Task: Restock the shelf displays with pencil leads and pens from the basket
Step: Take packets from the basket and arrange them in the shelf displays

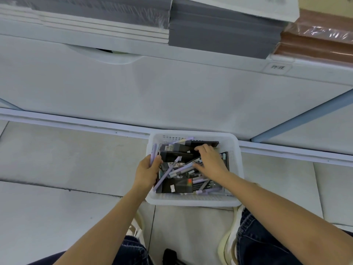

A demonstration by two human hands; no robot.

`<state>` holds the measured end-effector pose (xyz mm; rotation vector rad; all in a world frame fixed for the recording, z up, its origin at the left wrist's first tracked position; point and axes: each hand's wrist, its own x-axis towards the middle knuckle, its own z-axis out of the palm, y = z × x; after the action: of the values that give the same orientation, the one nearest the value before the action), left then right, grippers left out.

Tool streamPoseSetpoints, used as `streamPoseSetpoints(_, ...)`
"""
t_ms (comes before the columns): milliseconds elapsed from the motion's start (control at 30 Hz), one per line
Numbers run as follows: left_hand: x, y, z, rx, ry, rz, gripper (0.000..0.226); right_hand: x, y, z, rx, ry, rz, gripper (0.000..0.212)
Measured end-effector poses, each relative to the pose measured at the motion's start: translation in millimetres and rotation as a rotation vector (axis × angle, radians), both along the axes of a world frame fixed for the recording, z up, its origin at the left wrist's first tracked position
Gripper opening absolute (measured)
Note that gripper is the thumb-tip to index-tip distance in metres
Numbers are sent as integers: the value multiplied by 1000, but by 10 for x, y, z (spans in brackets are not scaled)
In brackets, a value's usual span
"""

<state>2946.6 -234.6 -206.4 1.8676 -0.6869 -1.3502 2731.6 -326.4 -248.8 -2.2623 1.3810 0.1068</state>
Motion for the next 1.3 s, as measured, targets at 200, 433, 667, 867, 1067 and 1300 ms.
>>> streamPoseSetpoints(200,-19,-7,-24,-9,-31,-40,32,-143,-48,41,165,-4,73,56)
streamPoseSetpoints(433,-57,-24,13,12,-58,-50,31,-54,-12,10,183,71,297,29)
streamPoseSetpoints(667,-26,-64,79,-26,7,22,34,-45,-293,301,188,-63,105,26)
streamPoseSetpoints(867,-268,-212,422,-70,313,223,24,148,-265,728,398,-360,-64,33)
streamPoseSetpoints(1067,-380,-298,844,-229,480,357,39,470,-28,1197,631,-759,-234,39)
streamPoseSetpoints(1300,-420,-288,1367,-384,455,460,12,568,96,1797,469,-552,-23,49)
